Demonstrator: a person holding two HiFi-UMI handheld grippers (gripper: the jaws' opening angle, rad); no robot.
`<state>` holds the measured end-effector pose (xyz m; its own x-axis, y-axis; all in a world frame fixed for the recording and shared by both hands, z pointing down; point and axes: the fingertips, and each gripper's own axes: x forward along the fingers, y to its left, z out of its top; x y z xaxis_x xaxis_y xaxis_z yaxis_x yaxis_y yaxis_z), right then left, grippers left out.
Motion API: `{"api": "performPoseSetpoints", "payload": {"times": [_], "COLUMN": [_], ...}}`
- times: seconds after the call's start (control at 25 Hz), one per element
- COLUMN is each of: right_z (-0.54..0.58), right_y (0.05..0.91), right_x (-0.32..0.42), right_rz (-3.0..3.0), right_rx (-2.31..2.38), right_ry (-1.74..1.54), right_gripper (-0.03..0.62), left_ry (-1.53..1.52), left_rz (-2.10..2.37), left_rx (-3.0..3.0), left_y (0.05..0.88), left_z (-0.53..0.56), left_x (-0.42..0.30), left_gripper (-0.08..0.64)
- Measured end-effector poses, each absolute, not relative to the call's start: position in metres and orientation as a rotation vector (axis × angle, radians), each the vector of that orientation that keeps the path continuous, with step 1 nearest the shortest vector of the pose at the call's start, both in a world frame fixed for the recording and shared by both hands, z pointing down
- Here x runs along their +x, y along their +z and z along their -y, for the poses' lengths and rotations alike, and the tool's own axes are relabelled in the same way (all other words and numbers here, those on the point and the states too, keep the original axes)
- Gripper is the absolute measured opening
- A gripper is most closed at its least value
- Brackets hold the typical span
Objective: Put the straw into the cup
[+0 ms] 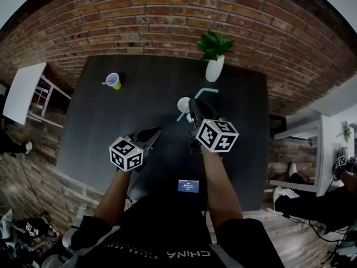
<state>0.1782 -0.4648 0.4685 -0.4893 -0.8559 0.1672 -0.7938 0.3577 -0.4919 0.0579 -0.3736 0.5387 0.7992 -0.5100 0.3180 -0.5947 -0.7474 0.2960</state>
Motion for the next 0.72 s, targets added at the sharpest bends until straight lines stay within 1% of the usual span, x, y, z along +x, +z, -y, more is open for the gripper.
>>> {"api": "performPoseSetpoints", "payload": {"times": [0.28, 0.72], "right_z": [0.504, 0.53], "right_y": [0.479, 0.548], "right_x": [0.19, 0.195], "right_rz": [-2.511, -2.465], "right_rx": [-1.632, -1.668], "right_ry": [-0.676, -0.878], "right_gripper": [0.029, 0.029], "left_ry": [0.239, 0.293], "left_rz": [0.725, 0.719], "left_rx": [2.569, 2.521], "left_y": [0.549, 0.573], "left_z": [0.38, 0.395], "left_x": [0.075, 0.076], "left_gripper": [0.003, 0.003]}}
